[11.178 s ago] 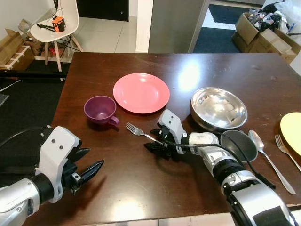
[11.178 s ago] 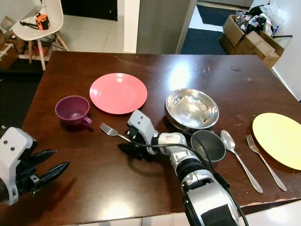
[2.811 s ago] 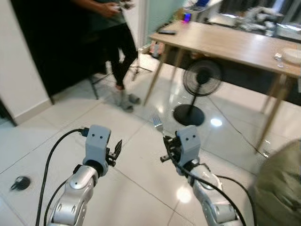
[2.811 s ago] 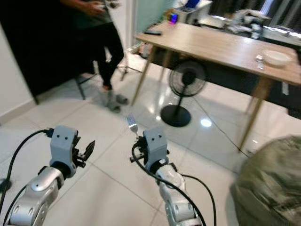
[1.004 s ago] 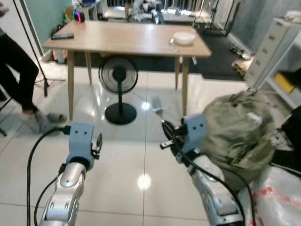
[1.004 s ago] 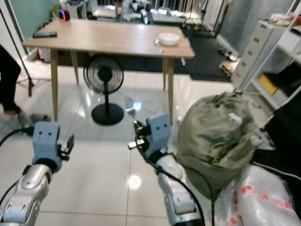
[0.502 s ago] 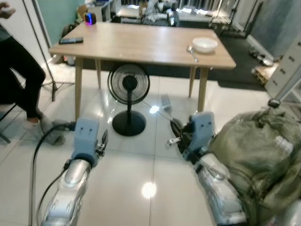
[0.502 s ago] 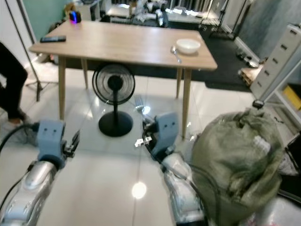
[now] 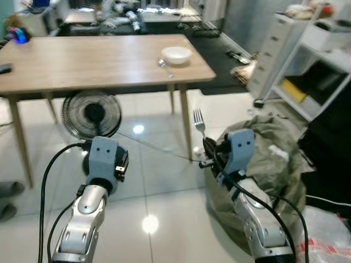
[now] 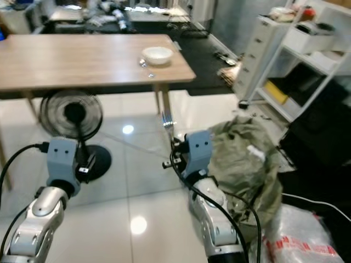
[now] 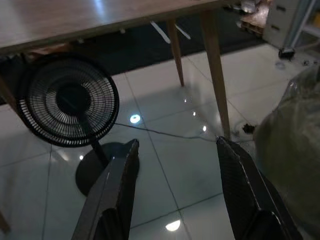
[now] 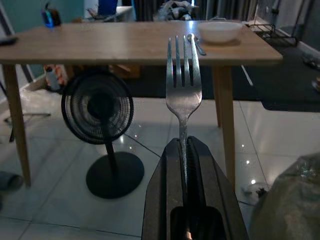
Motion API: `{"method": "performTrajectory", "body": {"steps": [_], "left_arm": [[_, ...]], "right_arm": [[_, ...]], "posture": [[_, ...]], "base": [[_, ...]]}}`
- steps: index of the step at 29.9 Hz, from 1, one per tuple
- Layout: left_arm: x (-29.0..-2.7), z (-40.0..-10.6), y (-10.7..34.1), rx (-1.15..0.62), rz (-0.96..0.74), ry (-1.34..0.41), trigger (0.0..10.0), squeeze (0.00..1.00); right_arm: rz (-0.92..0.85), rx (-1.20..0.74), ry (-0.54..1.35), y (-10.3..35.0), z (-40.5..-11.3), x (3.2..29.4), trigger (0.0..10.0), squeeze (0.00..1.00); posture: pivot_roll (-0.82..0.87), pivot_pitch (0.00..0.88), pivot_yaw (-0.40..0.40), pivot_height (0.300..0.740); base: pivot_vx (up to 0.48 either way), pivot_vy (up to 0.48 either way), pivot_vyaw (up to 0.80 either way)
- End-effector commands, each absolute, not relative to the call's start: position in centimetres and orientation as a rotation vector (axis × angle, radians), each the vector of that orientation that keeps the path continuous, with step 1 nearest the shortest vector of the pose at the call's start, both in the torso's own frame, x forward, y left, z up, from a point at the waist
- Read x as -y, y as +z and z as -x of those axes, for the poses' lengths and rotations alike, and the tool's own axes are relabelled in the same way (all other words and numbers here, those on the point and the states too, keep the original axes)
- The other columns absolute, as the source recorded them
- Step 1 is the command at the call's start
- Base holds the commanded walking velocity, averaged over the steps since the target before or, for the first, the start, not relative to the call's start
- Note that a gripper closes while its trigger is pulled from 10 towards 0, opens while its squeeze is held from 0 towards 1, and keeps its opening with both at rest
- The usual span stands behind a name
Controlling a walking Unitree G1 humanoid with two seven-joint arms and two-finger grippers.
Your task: Setting the table
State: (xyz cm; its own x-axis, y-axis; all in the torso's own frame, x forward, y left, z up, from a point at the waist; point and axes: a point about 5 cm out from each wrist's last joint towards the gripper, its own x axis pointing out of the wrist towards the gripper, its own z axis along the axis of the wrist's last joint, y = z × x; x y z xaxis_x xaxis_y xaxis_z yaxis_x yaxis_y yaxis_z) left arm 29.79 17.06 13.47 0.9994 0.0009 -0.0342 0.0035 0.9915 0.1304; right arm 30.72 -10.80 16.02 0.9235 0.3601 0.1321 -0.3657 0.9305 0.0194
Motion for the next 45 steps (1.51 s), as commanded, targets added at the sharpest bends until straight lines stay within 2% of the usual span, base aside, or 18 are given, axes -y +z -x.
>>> {"method": "performTrajectory", "body": {"steps": [1, 11, 45], "left_arm": [[-17.1, -29.7, 13.3, -0.038, -0.133, 0.006, 10.0, 0.00], [-17.5, -29.4, 14.5, 0.022, -0.196, 0.014, 10.0, 0.00], [-17.3, -29.3, 14.6, 0.031, -0.188, 0.024, 10.0, 0.00]], "right_arm": [[-0.041, 0.131, 0.369, 16.1, -30.7, 10.9, 10.0, 0.00], [-0.021, 0.145, 0.378, 16.4, -30.9, 10.7, 10.0, 0.00], [-0.003, 0.153, 0.403, 16.5, -31.2, 10.0, 10.0, 0.00]], "posture": [[0.01, 0.000, 0.063, 0.740], [0.02, 0.000, 0.061, 0.740], [0.03, 0.000, 0.055, 0.740]], "base": [[0.480, 0.000, 0.00], [0.480, 0.000, 0.00], [0.480, 0.000, 0.00]]}}
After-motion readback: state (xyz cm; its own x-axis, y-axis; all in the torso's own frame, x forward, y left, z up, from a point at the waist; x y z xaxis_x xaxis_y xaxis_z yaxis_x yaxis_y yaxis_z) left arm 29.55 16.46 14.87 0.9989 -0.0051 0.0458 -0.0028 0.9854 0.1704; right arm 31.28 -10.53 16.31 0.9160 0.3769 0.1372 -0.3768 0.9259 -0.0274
